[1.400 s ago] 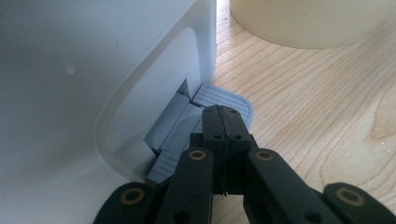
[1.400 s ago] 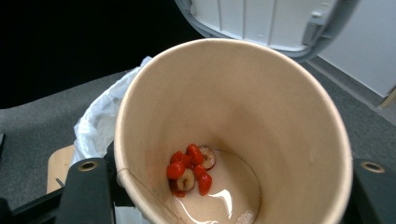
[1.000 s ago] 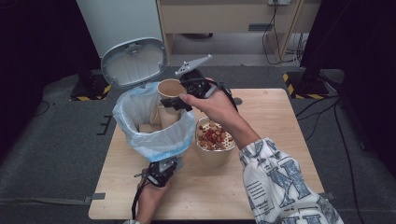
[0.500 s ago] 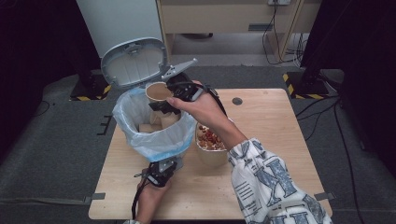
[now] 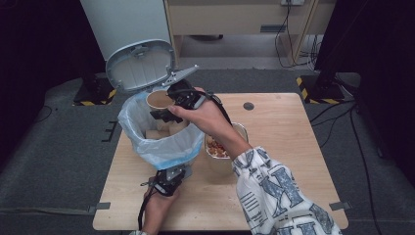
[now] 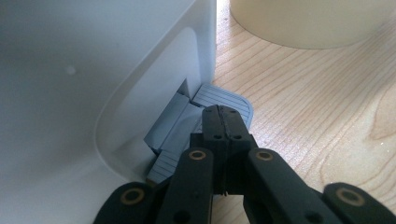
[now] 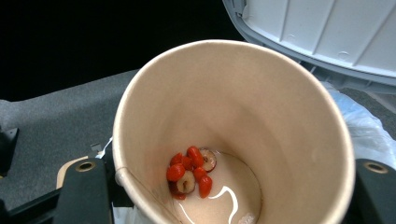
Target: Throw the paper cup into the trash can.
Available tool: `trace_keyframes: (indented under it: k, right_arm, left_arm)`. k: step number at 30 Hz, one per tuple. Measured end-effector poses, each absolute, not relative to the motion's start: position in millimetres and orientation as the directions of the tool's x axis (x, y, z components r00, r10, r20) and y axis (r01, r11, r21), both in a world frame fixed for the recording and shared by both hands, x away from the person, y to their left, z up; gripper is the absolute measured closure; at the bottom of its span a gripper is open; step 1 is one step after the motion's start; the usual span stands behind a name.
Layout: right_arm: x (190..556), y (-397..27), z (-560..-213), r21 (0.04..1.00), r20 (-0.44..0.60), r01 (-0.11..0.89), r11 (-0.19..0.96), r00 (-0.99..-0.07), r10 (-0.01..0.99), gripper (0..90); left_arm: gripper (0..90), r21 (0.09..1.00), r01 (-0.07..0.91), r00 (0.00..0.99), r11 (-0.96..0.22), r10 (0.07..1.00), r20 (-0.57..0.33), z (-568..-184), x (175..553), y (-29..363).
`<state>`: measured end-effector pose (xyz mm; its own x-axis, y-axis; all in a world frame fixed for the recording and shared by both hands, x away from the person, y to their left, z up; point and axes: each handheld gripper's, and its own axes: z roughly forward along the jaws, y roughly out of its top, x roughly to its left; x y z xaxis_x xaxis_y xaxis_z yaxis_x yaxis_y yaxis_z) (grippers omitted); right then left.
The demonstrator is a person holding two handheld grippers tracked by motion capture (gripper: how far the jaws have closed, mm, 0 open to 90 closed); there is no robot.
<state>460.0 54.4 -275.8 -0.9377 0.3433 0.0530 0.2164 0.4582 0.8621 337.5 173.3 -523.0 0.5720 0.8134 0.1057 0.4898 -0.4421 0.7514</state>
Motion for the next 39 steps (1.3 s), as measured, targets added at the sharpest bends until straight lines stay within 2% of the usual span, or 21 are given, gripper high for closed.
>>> trace_keyframes:
  k: [13,16,17,18,39]
  right_arm:
    - [458.8,67.3,-283.0,0.855,0.054,0.213,0.473,-0.943,0.329,30.4]
    - [459.3,73.1,-288.1,0.849,0.043,0.211,0.484,-0.941,0.335,27.5]
    - [459.1,76.5,-290.7,0.851,0.051,0.218,0.477,-0.940,0.338,16.2]
    - [459.1,77.3,-291.4,0.853,0.049,0.216,0.476,-0.940,0.338,15.3]
    - [464.7,47.6,-295.2,0.859,0.047,0.242,0.451,-0.914,0.402,12.3]
  left_arm:
    - [89.6,0.752,0.490,0.572,-0.441,0.814,0.104,-523.1,337.6,173.3]
    - [89.6,0.752,0.490,0.573,-0.440,0.813,0.102,-523.1,337.6,173.5]
    - [89.6,0.752,0.490,0.572,-0.441,0.814,0.104,-523.1,337.5,173.4]
    - [89.6,0.753,0.490,0.573,-0.439,0.813,0.102,-523.1,337.6,173.5]
    - [89.6,0.753,0.489,0.574,-0.440,0.813,0.102,-523.2,337.7,173.6]
